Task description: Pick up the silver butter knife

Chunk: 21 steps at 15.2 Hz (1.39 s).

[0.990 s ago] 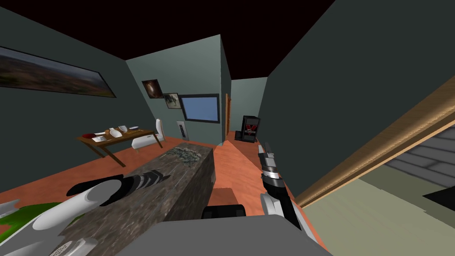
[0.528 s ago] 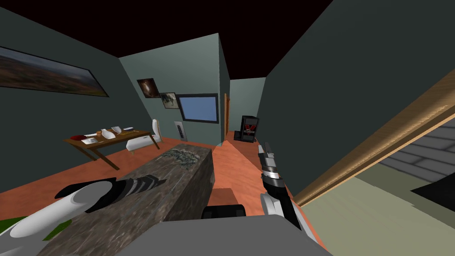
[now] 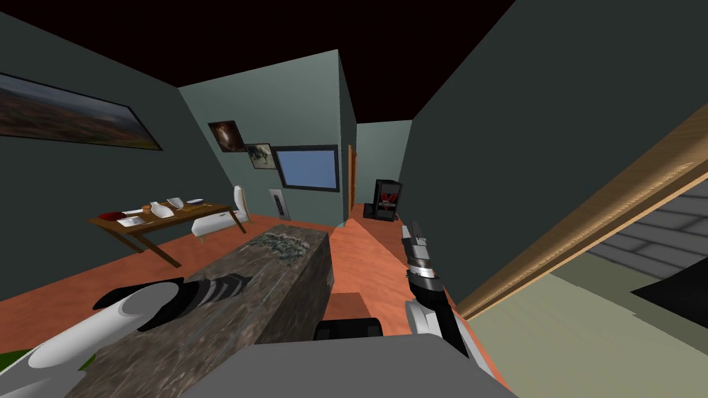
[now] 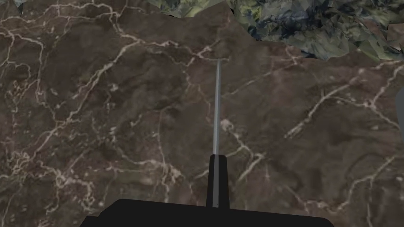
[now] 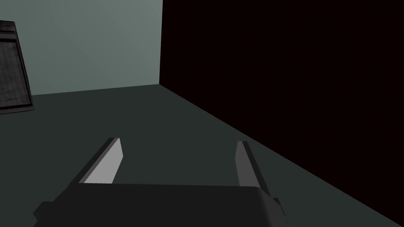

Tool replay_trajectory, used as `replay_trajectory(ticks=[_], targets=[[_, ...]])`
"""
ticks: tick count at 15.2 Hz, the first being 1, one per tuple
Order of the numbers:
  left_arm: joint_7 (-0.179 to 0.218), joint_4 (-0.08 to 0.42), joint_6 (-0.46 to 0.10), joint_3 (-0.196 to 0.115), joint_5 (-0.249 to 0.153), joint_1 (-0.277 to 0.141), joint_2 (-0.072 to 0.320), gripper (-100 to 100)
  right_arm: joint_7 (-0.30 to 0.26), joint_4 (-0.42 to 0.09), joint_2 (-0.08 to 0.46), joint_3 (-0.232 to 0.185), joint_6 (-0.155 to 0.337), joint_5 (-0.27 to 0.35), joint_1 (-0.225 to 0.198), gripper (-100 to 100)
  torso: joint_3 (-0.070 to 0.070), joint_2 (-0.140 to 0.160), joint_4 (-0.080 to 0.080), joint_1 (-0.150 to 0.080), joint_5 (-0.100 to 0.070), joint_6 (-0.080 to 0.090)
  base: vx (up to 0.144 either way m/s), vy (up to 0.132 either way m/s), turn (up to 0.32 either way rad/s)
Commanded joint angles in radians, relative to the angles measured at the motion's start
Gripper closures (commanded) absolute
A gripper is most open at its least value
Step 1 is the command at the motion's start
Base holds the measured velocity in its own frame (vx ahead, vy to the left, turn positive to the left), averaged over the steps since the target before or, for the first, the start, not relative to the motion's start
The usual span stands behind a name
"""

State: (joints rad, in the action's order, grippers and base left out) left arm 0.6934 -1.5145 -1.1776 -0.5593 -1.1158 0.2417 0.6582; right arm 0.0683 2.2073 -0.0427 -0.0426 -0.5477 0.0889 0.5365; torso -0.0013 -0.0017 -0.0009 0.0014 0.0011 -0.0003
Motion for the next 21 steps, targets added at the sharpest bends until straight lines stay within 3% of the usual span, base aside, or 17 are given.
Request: replay_trajectory(ticks=[1, 3, 4, 5, 16, 18, 20, 21], targets=[[0.0, 0.0, 0.0, 0.0, 0.0, 0.0, 0.0, 100, 0.0, 0.0, 0.0, 0.0, 0.0, 0.0, 0.0, 0, 0.0, 0.0, 0.0, 0.0, 0.0, 0.0, 0.0, 0.0, 0.0], [0.015, -0.029, -0.021, -0.013, -0.012, 0.017, 0.014, 100, 0.0, 0.0, 0.0, 0.0, 0.0, 0.0, 0.0, 0, -0.001, -0.001, 0.0, 0.002, 0.001, 0.0, -0.007, -0.002, 0.025], [0.002, -0.006, -0.004, -0.004, -0.004, 0.004, 0.005, 100, 0.0, 0.0, 0.0, 0.0, 0.0, 0.0, 0.0, 0, 0.0, -0.001, 0.0, 0.002, 0.001, 0.0, -0.014, -0.004, 0.033], [0.021, -0.018, -0.037, -0.015, -0.017, 0.023, 0.026, -100, 0.0, 0.0, 0.0, 0.0, 0.0, 0.0, 0.0, 0, 0.0, -0.001, 0.0, 0.003, 0.001, 0.0, -0.014, -0.001, -0.008], [0.098, -0.058, -0.169, -0.06, -0.067, 0.105, 0.113, -100, 0.0, 0.0, 0.0, 0.0, 0.0, 0.0, 0.0, 0, 0.0, 0.001, 0.0, 0.004, 0.001, 0.0, -0.021, 0.008, -0.008], [0.072, -0.026, -0.127, -0.04, -0.041, 0.085, 0.086, -100, 0.0, 0.0, 0.0, 0.0, 0.0, 0.0, 0.0, 0, 0.0, 0.0, 0.0, 0.004, 0.001, 0.0, -0.002, -0.001, -0.022], [0.075, -0.025, -0.137, -0.043, -0.047, 0.085, 0.092, -100, 0.0, 0.0, 0.0, 0.0, 0.0, 0.0, 0.0, 0, -0.001, -0.002, -0.001, 0.002, 0.001, 0.0, 0.019, -0.019, -0.047], [0.089, -0.052, -0.154, -0.054, -0.06, 0.097, 0.103, 100, 0.0, 0.0, 0.0, 0.0, 0.0, 0.0, 0.0, 0, -0.002, -0.002, -0.001, 0.002, 0.001, 0.0, -0.003, 0.003, 0.053]])
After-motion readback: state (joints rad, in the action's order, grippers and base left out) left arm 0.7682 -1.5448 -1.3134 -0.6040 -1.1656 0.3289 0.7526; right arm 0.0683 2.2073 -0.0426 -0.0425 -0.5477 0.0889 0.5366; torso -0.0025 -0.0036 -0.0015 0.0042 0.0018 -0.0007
